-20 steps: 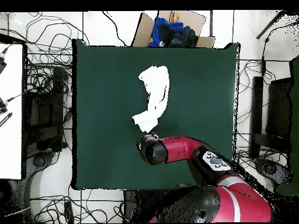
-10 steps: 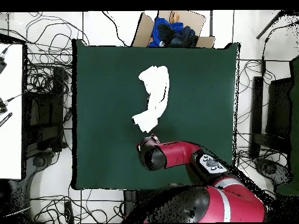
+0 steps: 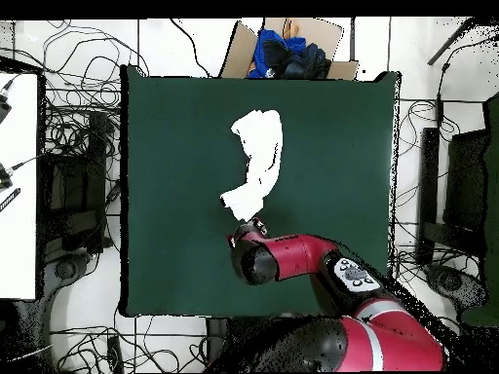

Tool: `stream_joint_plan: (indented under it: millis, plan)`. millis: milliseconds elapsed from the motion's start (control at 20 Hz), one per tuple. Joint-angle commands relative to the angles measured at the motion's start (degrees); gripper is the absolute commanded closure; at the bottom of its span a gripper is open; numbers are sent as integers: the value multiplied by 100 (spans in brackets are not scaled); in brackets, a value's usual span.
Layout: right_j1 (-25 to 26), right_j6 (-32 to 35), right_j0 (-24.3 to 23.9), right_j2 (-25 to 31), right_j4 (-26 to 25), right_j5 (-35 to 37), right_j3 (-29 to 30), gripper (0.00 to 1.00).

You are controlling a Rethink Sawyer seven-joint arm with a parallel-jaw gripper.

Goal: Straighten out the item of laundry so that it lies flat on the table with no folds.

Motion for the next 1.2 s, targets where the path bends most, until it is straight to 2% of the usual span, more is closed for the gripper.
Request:
stream_joint_plan:
  millis: [50,450,750,1200]
  plan:
    - [-20,1115,197,-2,16,-627,-103,0]
    - [-17,1116,456,-333,139,-723,-163,0]
    - [60,1106,753,-590,252,-523,-310,0]
    - [-134,1126,1518,-1578,362,-301,-409,0]
